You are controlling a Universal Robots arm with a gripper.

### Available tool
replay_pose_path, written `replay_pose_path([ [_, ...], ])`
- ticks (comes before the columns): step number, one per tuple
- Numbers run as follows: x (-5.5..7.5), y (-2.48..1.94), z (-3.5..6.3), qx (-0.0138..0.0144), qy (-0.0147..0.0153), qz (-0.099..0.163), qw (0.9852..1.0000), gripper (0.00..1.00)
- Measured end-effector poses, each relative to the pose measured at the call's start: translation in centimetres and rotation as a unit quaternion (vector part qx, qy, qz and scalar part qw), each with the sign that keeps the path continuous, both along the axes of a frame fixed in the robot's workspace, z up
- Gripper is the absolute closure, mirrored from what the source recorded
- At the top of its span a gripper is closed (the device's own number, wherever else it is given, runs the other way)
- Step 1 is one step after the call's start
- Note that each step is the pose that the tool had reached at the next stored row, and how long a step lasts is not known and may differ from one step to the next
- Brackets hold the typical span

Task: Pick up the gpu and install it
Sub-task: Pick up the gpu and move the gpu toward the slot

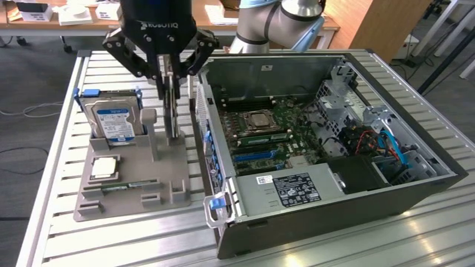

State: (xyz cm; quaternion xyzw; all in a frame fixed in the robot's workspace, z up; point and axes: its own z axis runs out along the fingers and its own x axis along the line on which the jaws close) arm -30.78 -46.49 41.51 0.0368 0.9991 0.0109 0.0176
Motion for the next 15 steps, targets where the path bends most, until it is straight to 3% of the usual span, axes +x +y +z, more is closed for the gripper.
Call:
replay_pose_path([
  [15,0.0,0.00,4.47,0.0000,0.0000,0.000,1.0000,0.73],
])
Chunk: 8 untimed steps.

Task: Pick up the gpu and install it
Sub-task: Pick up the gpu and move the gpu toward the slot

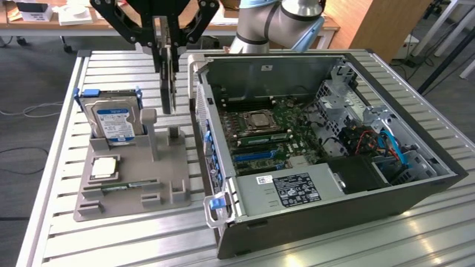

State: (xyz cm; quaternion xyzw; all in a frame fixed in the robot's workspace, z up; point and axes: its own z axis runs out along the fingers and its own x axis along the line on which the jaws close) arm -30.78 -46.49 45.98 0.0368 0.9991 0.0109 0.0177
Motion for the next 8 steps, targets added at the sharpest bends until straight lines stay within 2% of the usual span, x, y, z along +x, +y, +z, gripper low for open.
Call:
replay_pose_path([
  [8,0.11,0.00,0.27,-0.0001,0.0001,0.000,1.0000,0.73],
])
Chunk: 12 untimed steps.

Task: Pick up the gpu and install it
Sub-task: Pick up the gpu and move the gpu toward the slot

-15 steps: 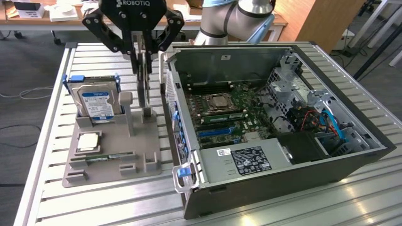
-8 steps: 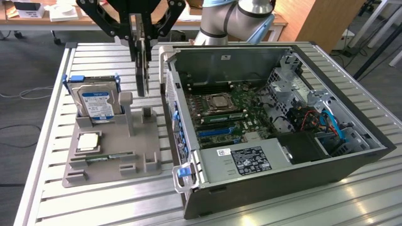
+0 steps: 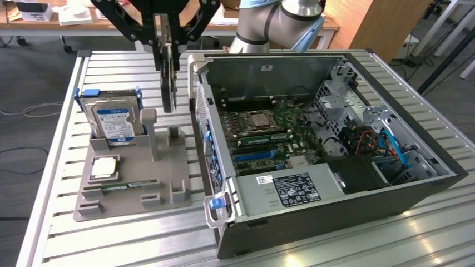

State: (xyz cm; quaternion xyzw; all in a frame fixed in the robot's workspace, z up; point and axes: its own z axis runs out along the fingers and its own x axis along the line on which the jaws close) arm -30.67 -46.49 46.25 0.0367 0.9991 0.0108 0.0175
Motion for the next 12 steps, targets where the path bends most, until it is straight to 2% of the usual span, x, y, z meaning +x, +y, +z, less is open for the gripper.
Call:
replay_pose_path([
  [6,1.4,0.00,-0.02,0.0001,0.0002,0.000,1.0000,0.73],
  [12,3.6,0.00,-0.01,0.0000,0.0003,0.000,1.0000,0.73],
])
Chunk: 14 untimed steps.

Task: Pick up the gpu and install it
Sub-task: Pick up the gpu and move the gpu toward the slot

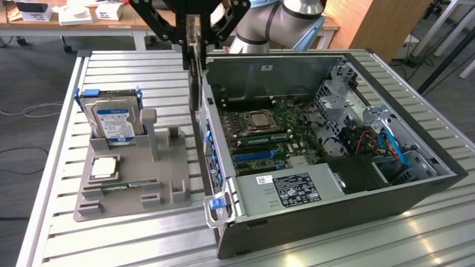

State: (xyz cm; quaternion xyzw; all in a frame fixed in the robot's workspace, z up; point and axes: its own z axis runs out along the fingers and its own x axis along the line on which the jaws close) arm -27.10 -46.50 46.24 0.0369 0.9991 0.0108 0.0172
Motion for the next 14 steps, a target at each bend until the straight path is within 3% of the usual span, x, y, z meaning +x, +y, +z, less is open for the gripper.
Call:
replay_pose_path([
  [14,6.1,-0.01,0.00,0.0000,0.0004,0.000,1.0000,0.73],
])
